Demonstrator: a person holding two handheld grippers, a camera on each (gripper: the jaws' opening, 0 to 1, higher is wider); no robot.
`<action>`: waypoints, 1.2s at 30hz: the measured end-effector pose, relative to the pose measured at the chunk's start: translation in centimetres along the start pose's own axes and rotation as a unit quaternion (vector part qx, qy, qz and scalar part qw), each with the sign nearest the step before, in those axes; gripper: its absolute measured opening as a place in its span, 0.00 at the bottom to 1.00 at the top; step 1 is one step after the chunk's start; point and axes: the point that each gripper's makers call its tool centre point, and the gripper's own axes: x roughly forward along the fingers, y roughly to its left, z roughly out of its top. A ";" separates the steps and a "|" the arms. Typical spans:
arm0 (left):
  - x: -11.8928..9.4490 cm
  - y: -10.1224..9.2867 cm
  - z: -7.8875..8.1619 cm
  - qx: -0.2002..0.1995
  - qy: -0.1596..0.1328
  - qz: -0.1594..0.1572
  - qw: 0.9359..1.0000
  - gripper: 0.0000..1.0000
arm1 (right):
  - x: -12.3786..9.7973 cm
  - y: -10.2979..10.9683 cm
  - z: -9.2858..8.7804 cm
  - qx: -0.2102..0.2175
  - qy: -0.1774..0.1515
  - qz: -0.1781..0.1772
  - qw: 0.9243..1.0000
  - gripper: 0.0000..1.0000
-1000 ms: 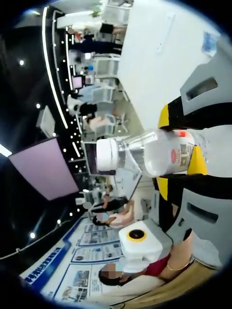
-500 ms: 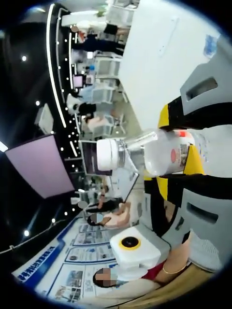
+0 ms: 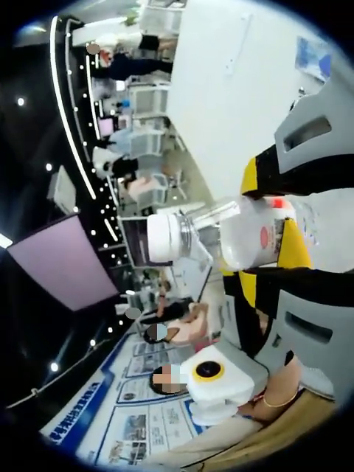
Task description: Arrange the tabletop items into an orderly group along one side of the table until the central work area is clear of visible clutter.
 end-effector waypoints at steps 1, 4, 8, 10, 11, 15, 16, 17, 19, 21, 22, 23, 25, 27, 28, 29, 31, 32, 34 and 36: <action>0.0 0.0 -0.1 -0.004 0.003 0.000 1.000 0.34 | 0.0 0.0 -0.1 0.003 0.000 0.000 1.000 0.37; 0.0 0.1 -0.3 -0.004 0.008 0.001 1.000 0.34 | 0.2 0.0 -0.3 0.016 0.000 0.003 1.000 0.37; -0.1 0.0 -0.2 -0.001 0.007 0.001 1.000 0.33 | 0.1 0.1 -0.2 0.029 -0.001 0.007 1.000 0.38; -0.1 0.0 -0.2 0.001 0.006 0.001 1.000 0.33 | 0.1 0.1 0.0 0.042 -0.005 0.010 0.999 0.39; -0.1 0.0 -0.1 0.001 0.003 0.001 1.000 0.33 | 0.0 0.1 0.2 0.052 -0.012 0.013 0.998 0.39; -0.2 0.4 -0.2 -0.012 0.003 0.007 1.000 0.33 | -0.5 -0.4 0.5 0.075 -0.025 0.008 0.997 0.49; -0.2 0.5 -0.1 -0.018 0.000 0.007 1.000 0.33 | -0.8 -0.6 0.6 0.078 -0.026 0.003 0.997 0.52; -0.2 0.7 -0.1 -0.027 -0.001 0.008 1.000 0.33 | -1.0 -0.8 0.7 0.077 -0.028 0.001 0.997 0.54; -0.2 1.0 -0.1 -0.038 -0.002 0.008 0.999 0.33 | -1.7 -1.3 0.9 0.085 -0.034 -0.011 0.996 0.63; -0.1 1.1 -0.2 -0.040 -0.001 0.010 0.999 0.34 | -2.3 -1.6 1.0 0.087 -0.034 -0.011 0.996 0.68; -0.1 1.1 -0.2 -0.038 0.000 0.010 0.999 0.34 | -2.6 -1.8 1.1 0.086 -0.036 -0.016 0.996 0.69; 0.0 1.1 -0.3 -0.039 0.001 0.010 0.999 0.34 | -2.9 -2.0 1.2 0.082 -0.038 -0.019 0.996 0.70; 0.1 1.0 -0.3 -0.038 0.003 0.008 0.999 0.34 | -3.5 -2.1 1.3 0.077 -0.038 -0.024 0.996 0.77; 0.2 0.9 -0.4 -0.035 0.005 0.006 0.999 0.34 | -4.0 -2.1 1.3 0.073 -0.036 -0.025 0.996 0.82; 0.2 0.8 -0.4 -0.034 0.006 0.006 0.999 0.34 | -4.2 -2.2 1.2 0.071 -0.034 -0.027 0.997 0.84; 0.2 0.8 -0.4 -0.034 0.007 0.005 0.999 0.34 | -4.4 -2.3 1.1 0.067 -0.032 -0.029 0.997 0.85; 0.4 0.7 -0.4 -0.033 0.007 0.003 0.999 0.34 | -5.0 -2.5 0.9 0.058 -0.026 -0.038 0.997 0.89; 0.5 0.6 -0.4 -0.032 0.007 0.002 0.999 0.34 | -5.3 -2.6 0.7 0.053 -0.022 -0.041 0.998 0.91; 0.6 0.6 -0.4 -0.031 0.008 0.001 0.999 0.34 | -5.7 -2.8 0.3 0.045 -0.016 -0.047 0.998 0.95; 0.7 0.5 -0.4 -0.030 0.009 -0.001 1.000 0.34 | -6.1 -3.0 0.0 0.039 -0.012 -0.053 0.998 0.97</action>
